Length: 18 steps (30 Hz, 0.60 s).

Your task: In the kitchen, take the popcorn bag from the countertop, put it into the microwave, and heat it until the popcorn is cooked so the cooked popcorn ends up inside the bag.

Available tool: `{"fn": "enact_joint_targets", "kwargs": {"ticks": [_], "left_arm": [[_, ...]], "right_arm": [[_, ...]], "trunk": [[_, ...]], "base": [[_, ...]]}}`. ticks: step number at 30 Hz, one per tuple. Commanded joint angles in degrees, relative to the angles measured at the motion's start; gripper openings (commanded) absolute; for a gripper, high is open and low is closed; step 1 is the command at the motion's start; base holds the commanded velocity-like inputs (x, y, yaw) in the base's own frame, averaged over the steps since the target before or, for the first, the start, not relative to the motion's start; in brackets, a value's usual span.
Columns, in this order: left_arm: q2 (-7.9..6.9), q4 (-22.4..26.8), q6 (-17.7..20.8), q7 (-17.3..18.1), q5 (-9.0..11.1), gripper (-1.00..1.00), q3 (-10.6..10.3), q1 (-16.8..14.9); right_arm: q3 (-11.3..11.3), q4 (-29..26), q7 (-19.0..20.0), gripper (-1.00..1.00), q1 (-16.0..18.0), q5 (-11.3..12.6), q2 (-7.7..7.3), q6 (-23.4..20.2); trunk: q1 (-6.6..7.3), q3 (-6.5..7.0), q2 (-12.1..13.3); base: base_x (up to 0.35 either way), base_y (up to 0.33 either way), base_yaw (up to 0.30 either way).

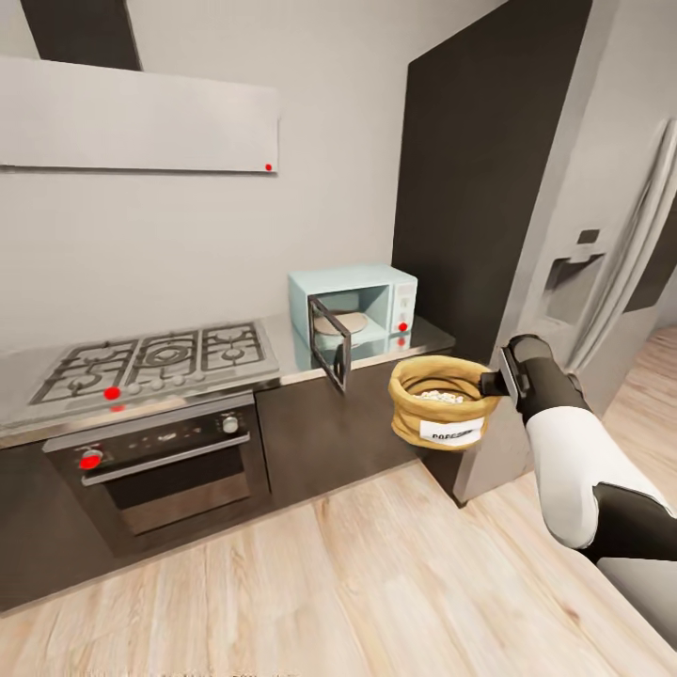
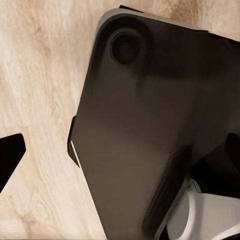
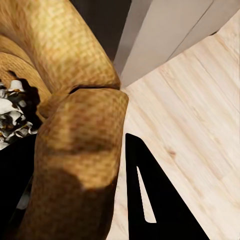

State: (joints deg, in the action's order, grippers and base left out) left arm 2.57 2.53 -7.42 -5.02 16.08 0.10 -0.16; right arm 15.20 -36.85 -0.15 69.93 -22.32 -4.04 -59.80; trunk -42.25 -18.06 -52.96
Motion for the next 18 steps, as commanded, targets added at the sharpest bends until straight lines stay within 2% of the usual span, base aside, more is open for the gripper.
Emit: {"fn": "enact_joint_targets", "kwargs": {"ticks": [1,6,18], "left_arm": [[0.04,0.02,-0.15,-0.17,0.18,1.00,-0.02,-0.02],[0.07,0.02,-0.22,-0.17,0.18,1.00,-0.02,-0.02],[0.05,0.22,-0.22,-0.25,0.23,1.00,0.06,-0.02]], "right_arm": [[0.09,-0.06,-0.02,-1.00,0.03,0.03,0.00,-0.20],[0.14,-0.06,-0.02,-1.00,0.03,-0.02,-0.01,-0.20],[0.18,0.84,0.30,-1.00,0.03,0.09,-0.01,-0.20]], "trunk": [[-0.01,-0.06,-0.05],[-0.01,-0.06,-0.05],[-0.01,-0.06,-0.05]], "base": [[0.000,0.000,0.269],[0.000,0.000,0.225],[0.000,0.000,0.010]]}}
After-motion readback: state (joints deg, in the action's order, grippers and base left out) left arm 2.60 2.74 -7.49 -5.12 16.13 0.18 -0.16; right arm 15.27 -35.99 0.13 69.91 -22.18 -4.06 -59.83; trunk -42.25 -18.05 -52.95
